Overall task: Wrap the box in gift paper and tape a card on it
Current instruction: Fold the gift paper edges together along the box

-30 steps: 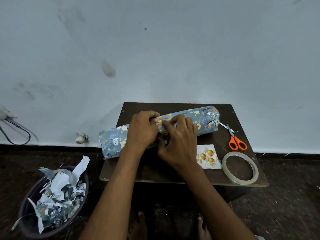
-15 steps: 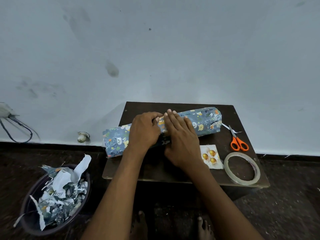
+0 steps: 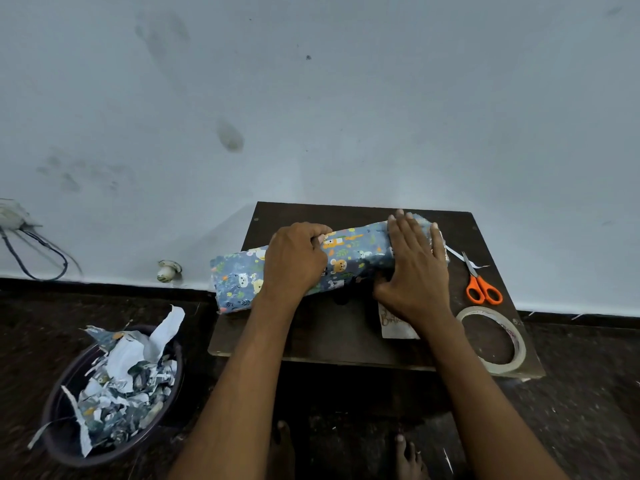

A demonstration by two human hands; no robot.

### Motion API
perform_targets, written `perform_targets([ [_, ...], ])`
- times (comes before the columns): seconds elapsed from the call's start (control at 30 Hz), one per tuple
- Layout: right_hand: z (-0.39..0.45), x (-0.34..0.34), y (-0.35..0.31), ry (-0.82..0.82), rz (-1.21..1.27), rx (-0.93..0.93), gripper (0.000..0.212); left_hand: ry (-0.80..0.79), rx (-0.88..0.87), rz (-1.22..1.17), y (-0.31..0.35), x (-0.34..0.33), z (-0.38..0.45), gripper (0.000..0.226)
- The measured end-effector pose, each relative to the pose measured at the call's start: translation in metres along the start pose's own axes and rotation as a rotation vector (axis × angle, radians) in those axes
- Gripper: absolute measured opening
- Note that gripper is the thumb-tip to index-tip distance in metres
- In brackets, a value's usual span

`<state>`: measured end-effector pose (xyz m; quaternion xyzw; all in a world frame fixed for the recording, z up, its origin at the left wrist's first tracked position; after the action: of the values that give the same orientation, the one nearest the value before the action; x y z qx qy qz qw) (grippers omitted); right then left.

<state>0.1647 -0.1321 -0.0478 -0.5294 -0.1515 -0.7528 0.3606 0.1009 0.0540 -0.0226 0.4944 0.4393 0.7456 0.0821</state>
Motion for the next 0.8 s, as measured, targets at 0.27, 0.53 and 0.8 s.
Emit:
perform_targets([
  [0.27, 0.004, -0.002, -0.063, 0.028, 0.031, 0.219, 0.092, -0.011, -0.094, 0.012, 0.003, 0.000, 0.002, 0.027],
  [0.53, 0.006, -0.012, -0.064, 0.014, 0.001, 0.183, 0.087, 0.143, -0.087, 0.094, -0.002, -0.003, -0.004, 0.033],
  [0.8, 0.004, -0.015, -0.062, 0.036, 0.019, 0.191, 0.074, 0.010, -0.185, 0.342, 0.009, -0.019, -0.042, 0.072],
])
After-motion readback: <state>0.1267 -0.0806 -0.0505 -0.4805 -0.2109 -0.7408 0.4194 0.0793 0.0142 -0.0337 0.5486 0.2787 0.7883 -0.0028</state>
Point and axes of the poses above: each hand's wrist, its own z-axis towards the middle knuckle, its own x-axis out of the back of the hand, y = z × x, the point moved 4 cm from there along z, towards the middle knuckle, and after that the axes turned 10 degrees about x, right-handed, at the moved point
